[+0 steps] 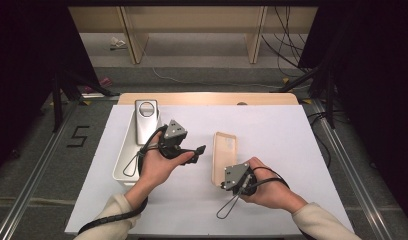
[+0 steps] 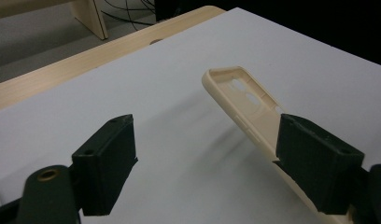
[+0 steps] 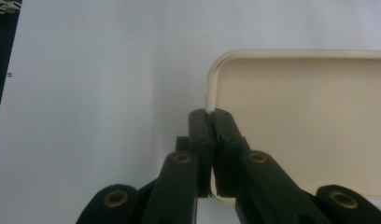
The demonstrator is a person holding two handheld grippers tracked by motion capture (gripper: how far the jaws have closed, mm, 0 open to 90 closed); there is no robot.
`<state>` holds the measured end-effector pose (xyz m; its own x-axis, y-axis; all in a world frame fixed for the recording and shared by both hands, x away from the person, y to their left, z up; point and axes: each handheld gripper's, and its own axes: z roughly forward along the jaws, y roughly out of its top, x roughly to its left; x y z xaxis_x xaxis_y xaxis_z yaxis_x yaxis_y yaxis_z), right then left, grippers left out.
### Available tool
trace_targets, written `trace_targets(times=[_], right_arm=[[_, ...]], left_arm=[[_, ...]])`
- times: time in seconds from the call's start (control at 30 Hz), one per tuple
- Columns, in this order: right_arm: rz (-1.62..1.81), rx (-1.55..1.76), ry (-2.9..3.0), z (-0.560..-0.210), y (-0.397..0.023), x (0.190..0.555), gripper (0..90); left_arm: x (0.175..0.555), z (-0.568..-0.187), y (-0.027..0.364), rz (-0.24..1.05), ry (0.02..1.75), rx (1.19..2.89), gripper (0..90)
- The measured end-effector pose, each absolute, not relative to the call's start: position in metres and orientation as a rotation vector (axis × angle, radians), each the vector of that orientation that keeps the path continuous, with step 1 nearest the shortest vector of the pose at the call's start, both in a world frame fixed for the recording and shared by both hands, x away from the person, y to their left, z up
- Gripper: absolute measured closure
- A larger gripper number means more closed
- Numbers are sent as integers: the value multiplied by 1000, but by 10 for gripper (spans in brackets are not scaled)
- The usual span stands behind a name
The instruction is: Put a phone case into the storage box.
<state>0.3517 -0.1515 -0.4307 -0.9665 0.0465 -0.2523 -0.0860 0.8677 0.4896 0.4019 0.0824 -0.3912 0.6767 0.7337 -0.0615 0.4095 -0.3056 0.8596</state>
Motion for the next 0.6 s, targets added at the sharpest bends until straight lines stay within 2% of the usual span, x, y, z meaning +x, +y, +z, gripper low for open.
trace_targets(times=[0.6], right_arm=[[743,-53,2780,-431,-146,351,882]], left_arm=[[420,-392,57,401,917,1984,249]])
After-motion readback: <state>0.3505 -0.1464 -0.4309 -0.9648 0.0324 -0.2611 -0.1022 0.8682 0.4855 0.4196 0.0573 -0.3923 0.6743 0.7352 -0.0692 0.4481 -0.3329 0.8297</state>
